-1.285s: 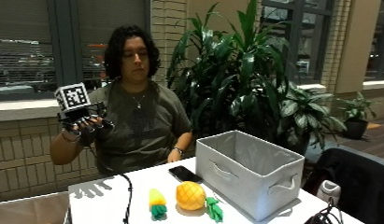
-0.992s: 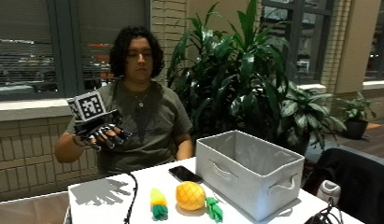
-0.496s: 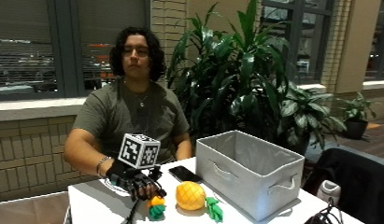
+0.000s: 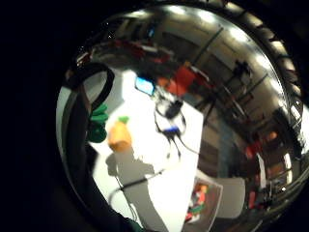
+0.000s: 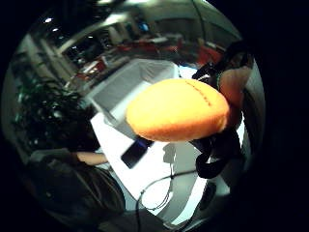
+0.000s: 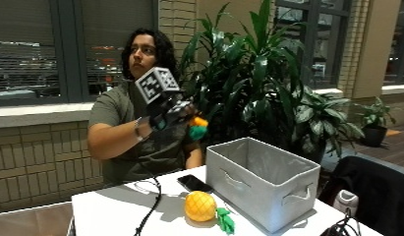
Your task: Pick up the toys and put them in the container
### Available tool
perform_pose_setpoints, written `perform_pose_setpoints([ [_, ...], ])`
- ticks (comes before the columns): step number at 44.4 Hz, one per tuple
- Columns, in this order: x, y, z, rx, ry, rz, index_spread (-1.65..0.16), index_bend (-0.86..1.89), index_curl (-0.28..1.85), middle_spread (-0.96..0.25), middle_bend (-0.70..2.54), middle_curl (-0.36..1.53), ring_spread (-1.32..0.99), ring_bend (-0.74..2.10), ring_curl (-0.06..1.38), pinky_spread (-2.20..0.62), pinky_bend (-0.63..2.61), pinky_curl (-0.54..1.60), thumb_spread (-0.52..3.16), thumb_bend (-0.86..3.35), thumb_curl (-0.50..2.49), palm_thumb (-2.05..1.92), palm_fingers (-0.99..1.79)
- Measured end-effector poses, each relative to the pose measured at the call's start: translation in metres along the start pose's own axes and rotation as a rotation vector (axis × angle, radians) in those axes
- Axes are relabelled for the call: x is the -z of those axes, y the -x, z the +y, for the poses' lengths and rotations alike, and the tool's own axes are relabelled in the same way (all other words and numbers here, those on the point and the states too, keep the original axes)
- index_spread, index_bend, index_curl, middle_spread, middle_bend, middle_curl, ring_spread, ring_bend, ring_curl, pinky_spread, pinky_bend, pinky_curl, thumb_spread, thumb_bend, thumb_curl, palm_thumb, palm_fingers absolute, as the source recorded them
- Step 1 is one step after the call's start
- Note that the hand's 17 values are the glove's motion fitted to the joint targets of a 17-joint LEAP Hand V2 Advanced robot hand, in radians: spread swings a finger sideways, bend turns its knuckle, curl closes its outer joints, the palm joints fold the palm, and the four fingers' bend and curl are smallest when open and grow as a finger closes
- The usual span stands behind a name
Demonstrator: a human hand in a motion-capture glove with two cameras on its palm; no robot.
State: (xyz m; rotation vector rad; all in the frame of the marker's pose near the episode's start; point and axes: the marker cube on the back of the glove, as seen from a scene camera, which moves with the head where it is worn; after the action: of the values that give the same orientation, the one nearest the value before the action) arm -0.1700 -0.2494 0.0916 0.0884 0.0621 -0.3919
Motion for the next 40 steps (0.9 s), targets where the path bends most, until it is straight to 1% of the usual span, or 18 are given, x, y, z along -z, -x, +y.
perform_pose_setpoints([
  [8, 0.028, 0.103, -0.088, 0.11, -0.027, -0.124, -0.42, 0.76, 0.3, -0.63, 1.71, 1.05, -0.68, 1.77, 0.9, -0.47, 1.39, 0.68, 1.35, 0.1, 0.2, 0.26, 0.64],
  [11, 0.028, 0.125, -0.11, 0.146, -0.003, -0.162, -0.41, 0.77, 0.31, -0.62, 1.72, 1.08, -0.69, 1.77, 0.92, -0.47, 1.41, 0.7, 1.35, 0.09, 0.2, 0.27, 0.63],
  [12, 0.023, 0.126, -0.114, 0.175, 0.019, -0.172, -0.41, 0.77, 0.31, -0.62, 1.72, 1.09, -0.69, 1.77, 0.92, -0.47, 1.42, 0.7, 1.35, 0.09, 0.21, 0.27, 0.62],
  [15, 0.002, 0.116, -0.113, 0.375, 0.092, -0.192, -0.39, 0.69, 0.3, -0.62, 1.74, 1.12, -0.7, 1.79, 0.95, -0.47, 1.46, 0.72, 1.29, 0.05, 0.21, 0.24, 0.54],
  [16, -0.005, 0.112, -0.111, 0.408, 0.115, -0.193, -0.39, 0.66, 0.3, -0.62, 1.74, 1.13, -0.7, 1.79, 0.95, -0.47, 1.47, 0.73, 1.28, 0.05, 0.21, 0.23, 0.51],
  [17, -0.011, 0.109, -0.11, 0.383, 0.14, -0.191, -0.38, 0.63, 0.3, -0.62, 1.75, 1.14, -0.7, 1.79, 0.96, -0.47, 1.49, 0.74, 1.26, 0.04, 0.21, 0.23, 0.49],
  [20, -0.02, 0.102, -0.104, 0.188, 0.189, -0.186, -0.36, 0.55, 0.29, -0.62, 1.73, 1.17, -0.7, 1.8, 0.98, -0.47, 1.53, 0.75, 1.22, 0.01, 0.22, 0.22, 0.41],
  [23, -0.027, 0.083, -0.087, 0.112, 0.187, -0.214, -0.35, 0.49, 0.29, -0.62, 1.61, 1.17, -0.7, 1.77, 0.99, -0.46, 1.58, 0.77, 1.17, -0.03, 0.22, 0.17, 0.23],
  [24, -0.03, 0.074, -0.082, 0.079, 0.187, -0.227, -0.34, 0.47, 0.29, -0.6, 1.54, 1.14, -0.69, 1.74, 0.98, -0.46, 1.58, 0.76, 1.15, -0.05, 0.21, 0.12, 0.17],
  [28, -0.054, 0.029, -0.062, -0.123, 0.198, -0.265, -0.34, 0.46, 0.29, -0.56, 1.32, 1.07, -0.63, 1.66, 0.94, -0.43, 1.51, 0.7, 1.08, -0.07, 0.21, 0.0, 0.13],
  [32, -0.094, -0.007, -0.036, -0.313, 0.22, -0.318, -0.35, 0.51, 0.31, -0.51, 1.12, 0.98, -0.56, 1.52, 0.86, -0.4, 1.39, 0.63, 1.07, -0.06, 0.21, -0.05, 0.1],
  [33, -0.106, -0.013, -0.028, -0.35, 0.234, -0.333, -0.36, 0.6, 0.33, -0.49, 1.04, 0.95, -0.55, 1.44, 0.83, -0.38, 1.34, 0.6, 1.1, -0.05, 0.21, -0.04, 0.08],
  [34, -0.118, -0.017, -0.02, -0.379, 0.251, -0.347, -0.36, 0.63, 0.34, -0.48, 1.0, 0.93, -0.53, 1.4, 0.82, -0.37, 1.32, 0.59, 1.11, -0.04, 0.21, -0.03, 0.07],
  [35, -0.131, -0.019, -0.013, -0.4, 0.27, -0.357, -0.37, 0.72, 0.37, -0.46, 0.92, 0.9, -0.51, 1.32, 0.79, -0.34, 1.26, 0.58, 1.14, -0.02, 0.21, -0.01, -0.01],
  [36, -0.143, -0.019, -0.005, -0.413, 0.293, -0.363, -0.38, 0.75, 0.38, -0.45, 0.89, 0.88, -0.5, 1.29, 0.79, -0.32, 1.24, 0.57, 1.15, -0.01, 0.21, 0.0, -0.02],
  [40, -0.185, -0.011, 0.018, -0.399, 0.377, -0.314, -0.38, 0.83, 0.41, -0.39, 0.73, 0.81, -0.45, 1.1, 0.71, -0.24, 1.17, 0.52, 1.21, 0.0, 0.22, 0.02, -0.09],
])
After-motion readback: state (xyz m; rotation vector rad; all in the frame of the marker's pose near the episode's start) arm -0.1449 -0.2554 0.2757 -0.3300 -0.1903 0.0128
